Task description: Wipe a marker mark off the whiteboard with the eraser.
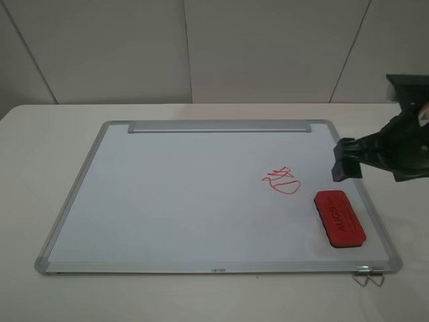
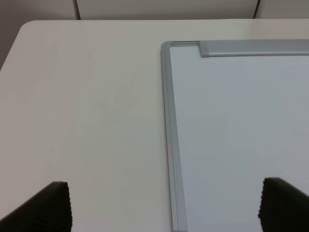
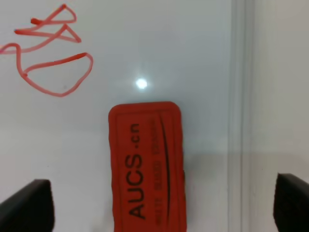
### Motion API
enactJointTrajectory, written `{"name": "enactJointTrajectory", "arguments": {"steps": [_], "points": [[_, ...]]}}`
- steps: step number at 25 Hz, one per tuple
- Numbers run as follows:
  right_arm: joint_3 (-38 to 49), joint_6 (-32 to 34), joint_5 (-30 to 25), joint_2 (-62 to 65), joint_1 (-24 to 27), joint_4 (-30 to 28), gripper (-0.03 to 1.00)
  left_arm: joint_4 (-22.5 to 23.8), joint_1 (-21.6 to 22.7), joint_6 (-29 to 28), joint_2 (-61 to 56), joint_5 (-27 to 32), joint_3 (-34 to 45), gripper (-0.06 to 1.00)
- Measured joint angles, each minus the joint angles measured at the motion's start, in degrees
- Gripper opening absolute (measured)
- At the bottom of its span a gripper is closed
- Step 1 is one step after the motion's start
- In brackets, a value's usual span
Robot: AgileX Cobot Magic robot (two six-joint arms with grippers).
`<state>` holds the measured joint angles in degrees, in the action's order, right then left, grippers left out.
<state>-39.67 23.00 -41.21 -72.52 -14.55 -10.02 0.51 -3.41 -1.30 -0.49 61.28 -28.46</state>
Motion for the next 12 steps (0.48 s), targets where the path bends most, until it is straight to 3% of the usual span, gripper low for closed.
{"name": "enactJointTrajectory", "arguments": {"steps": [7,12], "points": [[0.0,-7.16,-9.24,20.36,6.76,4.56,0.82,0.0,0.0,0.0,0.0,0.0,0.0,0.77],[0.0,-8.47,-12.58,35.66,7.97,3.05,0.82,0.0,0.0,0.0,0.0,0.0,0.0,0.77]]}}
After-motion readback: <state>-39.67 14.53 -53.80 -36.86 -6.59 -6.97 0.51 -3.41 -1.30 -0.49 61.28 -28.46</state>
